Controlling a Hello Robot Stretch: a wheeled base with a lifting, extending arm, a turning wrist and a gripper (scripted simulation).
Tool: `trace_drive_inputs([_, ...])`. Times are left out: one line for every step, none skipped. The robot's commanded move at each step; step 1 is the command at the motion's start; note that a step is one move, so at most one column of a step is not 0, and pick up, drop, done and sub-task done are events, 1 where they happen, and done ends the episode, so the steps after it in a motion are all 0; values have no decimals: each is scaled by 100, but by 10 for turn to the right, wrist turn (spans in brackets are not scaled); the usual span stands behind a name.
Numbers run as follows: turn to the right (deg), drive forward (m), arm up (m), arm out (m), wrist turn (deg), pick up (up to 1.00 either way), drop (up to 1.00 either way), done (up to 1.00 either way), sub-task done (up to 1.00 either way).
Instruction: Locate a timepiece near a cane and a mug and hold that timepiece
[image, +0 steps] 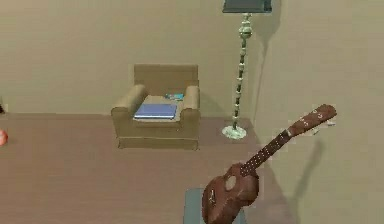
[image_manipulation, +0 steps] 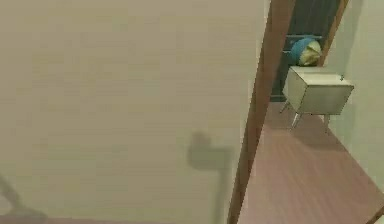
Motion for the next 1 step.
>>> trace_drive_inputs([-450,0,0,0,0,0,0,0,0])
